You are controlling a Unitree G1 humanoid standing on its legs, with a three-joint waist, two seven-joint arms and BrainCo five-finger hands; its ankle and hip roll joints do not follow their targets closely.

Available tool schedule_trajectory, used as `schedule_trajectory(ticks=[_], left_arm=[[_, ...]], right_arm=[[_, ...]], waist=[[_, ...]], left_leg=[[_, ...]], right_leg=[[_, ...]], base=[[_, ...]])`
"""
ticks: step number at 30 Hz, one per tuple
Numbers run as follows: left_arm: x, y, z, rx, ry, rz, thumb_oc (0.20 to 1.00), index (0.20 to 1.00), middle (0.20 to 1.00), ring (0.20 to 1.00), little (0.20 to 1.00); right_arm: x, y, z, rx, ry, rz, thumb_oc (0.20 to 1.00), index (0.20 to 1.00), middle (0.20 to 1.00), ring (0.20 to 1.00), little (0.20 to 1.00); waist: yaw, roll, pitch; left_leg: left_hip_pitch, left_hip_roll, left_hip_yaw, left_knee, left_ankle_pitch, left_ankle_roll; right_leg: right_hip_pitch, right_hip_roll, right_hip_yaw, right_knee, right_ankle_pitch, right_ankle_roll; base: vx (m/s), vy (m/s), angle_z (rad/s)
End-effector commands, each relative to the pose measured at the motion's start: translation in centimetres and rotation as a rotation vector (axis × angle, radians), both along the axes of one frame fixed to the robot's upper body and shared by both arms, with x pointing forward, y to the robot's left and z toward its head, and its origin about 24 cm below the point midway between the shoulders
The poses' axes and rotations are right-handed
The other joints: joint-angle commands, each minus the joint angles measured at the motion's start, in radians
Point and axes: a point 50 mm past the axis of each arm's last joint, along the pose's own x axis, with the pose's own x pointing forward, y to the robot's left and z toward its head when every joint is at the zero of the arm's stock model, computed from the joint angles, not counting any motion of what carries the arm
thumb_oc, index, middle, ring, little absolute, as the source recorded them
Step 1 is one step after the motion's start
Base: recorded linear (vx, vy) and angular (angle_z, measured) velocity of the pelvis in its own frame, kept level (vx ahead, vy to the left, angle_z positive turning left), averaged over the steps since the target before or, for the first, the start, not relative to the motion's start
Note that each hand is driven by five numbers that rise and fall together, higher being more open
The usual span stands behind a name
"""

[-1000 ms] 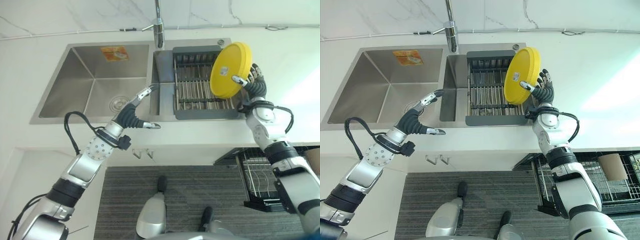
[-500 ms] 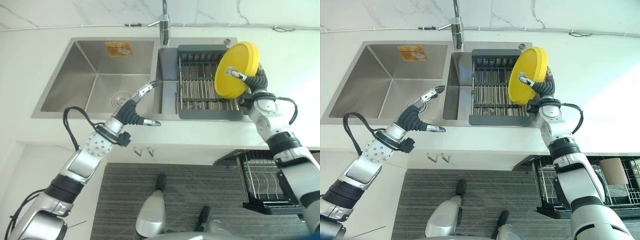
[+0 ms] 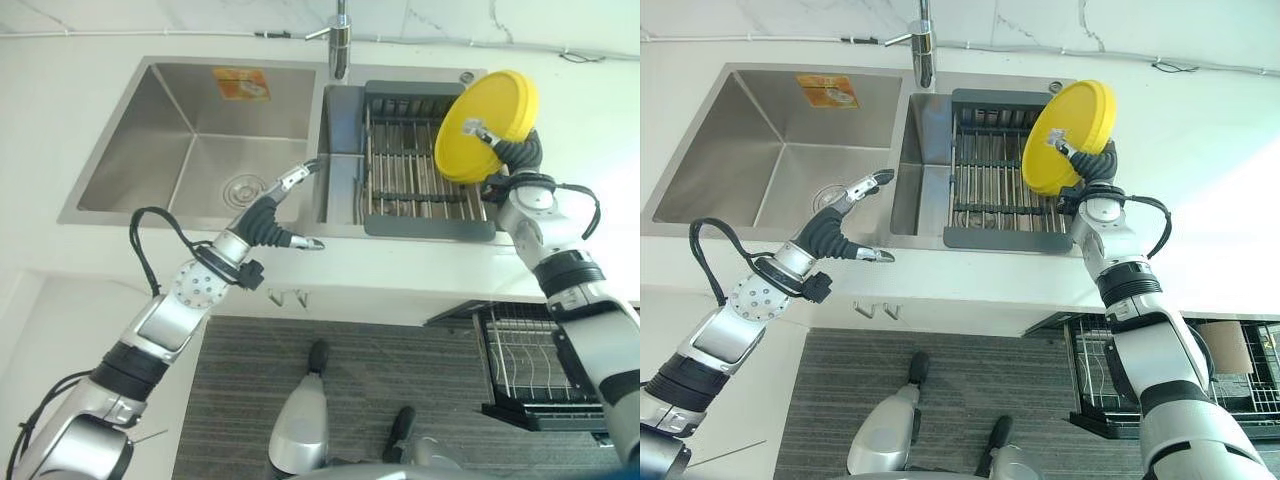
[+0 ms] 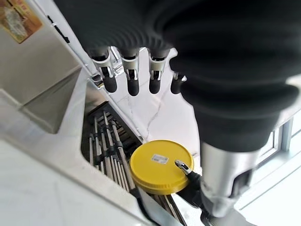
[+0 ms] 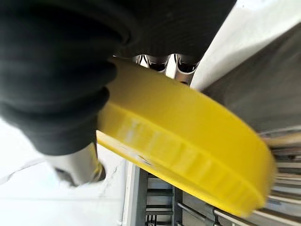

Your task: Place the dishes in the dishwasher.

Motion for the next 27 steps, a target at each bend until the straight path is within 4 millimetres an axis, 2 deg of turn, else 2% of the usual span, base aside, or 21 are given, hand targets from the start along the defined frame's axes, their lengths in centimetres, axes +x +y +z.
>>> schedule_trajectory(ticks=[1, 9, 17, 18, 20, 23, 24, 27], left_arm=[[-0.4, -0.7, 2.4, -0.038, -0.103, -0.053, 1.0, 1.0, 1.0, 1.0, 1.0], [-0.4, -1.0, 2.1, -0.059, -0.09, -0.053, 1.0, 1.0, 1.0, 1.0, 1.0], [-1.0, -0.8, 0.9, -0.08, -0.063, -0.041, 1.0, 1.0, 1.0, 1.0, 1.0], [-1.1, -0.7, 0.3, -0.091, -0.042, -0.029, 1.0, 1.0, 1.0, 1.0, 1.0], [-1.1, -0.6, 0.0, -0.092, -0.033, -0.026, 1.0, 1.0, 1.0, 1.0, 1.0], [-1.5, -0.3, -0.7, -0.093, -0.012, -0.016, 1.0, 1.0, 1.0, 1.0, 1.0], [-1.9, 0.1, -1.5, -0.095, 0.017, -0.002, 1.0, 1.0, 1.0, 1.0, 1.0], [-2.6, 0.6, -2.6, -0.101, 0.044, 0.015, 1.0, 1.0, 1.0, 1.0, 1.0]], right_arm=[[0.1, -0.1, 3.7, -0.103, -0.122, -0.047, 0.2, 0.2, 0.2, 0.2, 0.2], [-0.5, -0.1, 3.9, -0.048, -0.224, -0.081, 0.2, 0.2, 0.2, 0.2, 0.2], [-2.4, 0.8, 4.9, 0.133, -0.457, 0.025, 0.2, 0.2, 0.2, 0.2, 0.2], [-3.1, 1.0, 5.1, 0.211, -0.529, 0.073, 0.2, 0.2, 0.2, 0.2, 0.2], [-3.4, 1.1, 5.2, 0.229, -0.547, 0.081, 0.2, 0.2, 0.2, 0.2, 0.2], [-4.4, 1.3, 5.5, 0.227, -0.592, 0.095, 0.2, 0.2, 0.2, 0.2, 0.2], [-5.6, 1.4, 5.8, 0.153, -0.634, 0.096, 0.2, 0.2, 0.2, 0.2, 0.2], [-7.3, 1.3, 5.5, 0.177, -0.676, 0.126, 0.2, 0.2, 0.2, 0.2, 0.2]], waist=[[0.032, -0.01, -0.022], [0.02, -0.002, -0.025], [0.001, -0.007, -0.047], [-0.005, -0.011, -0.064], [-0.005, -0.013, -0.07], [-0.009, -0.02, -0.087], [-0.015, -0.031, -0.108], [-0.031, -0.046, -0.135]], left_leg=[[-0.005, 0.016, 0.006, 0.163, -0.221, -0.014], [-0.001, 0.017, 0.017, 0.158, -0.223, -0.01], [0.027, 0.023, 0.04, 0.142, -0.228, -0.005], [0.045, 0.027, 0.048, 0.138, -0.232, -0.004], [0.048, 0.027, 0.052, 0.14, -0.235, -0.003], [0.06, 0.029, 0.057, 0.15, -0.244, -0.001], [0.077, 0.03, 0.06, 0.164, -0.258, 0.004], [0.1, 0.027, 0.066, 0.185, -0.281, 0.012]], right_leg=[[-0.163, -0.067, 0.061, 0.111, 0.029, 0.041], [-0.167, -0.071, 0.067, 0.108, 0.031, 0.043], [-0.157, -0.071, 0.069, 0.101, 0.032, 0.047], [-0.145, -0.071, 0.066, 0.099, 0.03, 0.047], [-0.14, -0.071, 0.065, 0.1, 0.027, 0.046], [-0.129, -0.071, 0.065, 0.109, 0.018, 0.045], [-0.108, -0.072, 0.068, 0.12, 0.003, 0.042], [-0.084, -0.075, 0.078, 0.134, -0.011, 0.043]], base=[[-0.01, 0.008, 0.04], [-0.01, 0.015, 0.0], [-0.01, 0.009, -0.01], [0.01, 0.035, -0.09], [0.01, 0.032, -0.12], [0.02, 0.041, -0.09], [0.05, 0.086, -0.1], [0.01, 0.111, -0.16]])
